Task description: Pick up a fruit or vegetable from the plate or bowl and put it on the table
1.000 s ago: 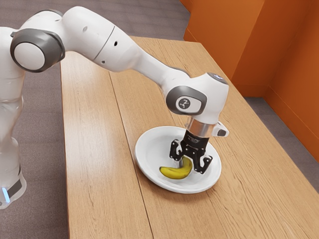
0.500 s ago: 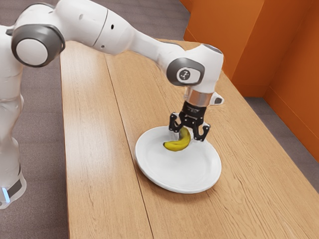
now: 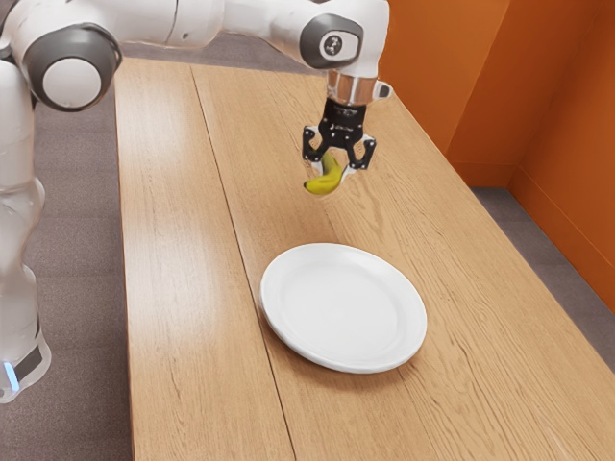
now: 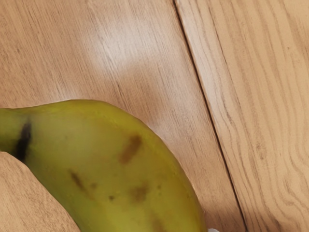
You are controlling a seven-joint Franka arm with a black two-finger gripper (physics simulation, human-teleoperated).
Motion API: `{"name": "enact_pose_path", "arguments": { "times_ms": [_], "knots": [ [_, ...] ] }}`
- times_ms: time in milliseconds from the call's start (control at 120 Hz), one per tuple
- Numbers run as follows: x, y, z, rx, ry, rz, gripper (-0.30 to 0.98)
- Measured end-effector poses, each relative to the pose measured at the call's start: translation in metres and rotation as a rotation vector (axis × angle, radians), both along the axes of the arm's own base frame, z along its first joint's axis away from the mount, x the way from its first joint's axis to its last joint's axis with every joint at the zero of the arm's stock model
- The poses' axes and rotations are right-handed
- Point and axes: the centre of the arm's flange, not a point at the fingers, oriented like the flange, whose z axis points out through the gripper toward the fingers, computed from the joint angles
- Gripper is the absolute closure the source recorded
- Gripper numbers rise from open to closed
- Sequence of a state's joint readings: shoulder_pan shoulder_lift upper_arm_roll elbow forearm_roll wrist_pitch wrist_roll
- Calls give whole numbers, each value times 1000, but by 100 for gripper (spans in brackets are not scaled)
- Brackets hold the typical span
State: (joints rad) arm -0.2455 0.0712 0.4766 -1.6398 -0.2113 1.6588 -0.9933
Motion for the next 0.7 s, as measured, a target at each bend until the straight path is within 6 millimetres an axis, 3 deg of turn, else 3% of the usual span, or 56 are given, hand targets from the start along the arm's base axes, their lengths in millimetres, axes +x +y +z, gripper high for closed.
{"name": "enact_pose_path", "arguments": {
  "times_ms": [125,208,417,700],
  "knots": [
    [-14,36,5,-9,17,58,51],
    [-18,49,3,-11,30,76,51],
    [-12,29,-1,-10,42,31,14],
    [-11,35,13,-2,12,25,2]
  ]
}}
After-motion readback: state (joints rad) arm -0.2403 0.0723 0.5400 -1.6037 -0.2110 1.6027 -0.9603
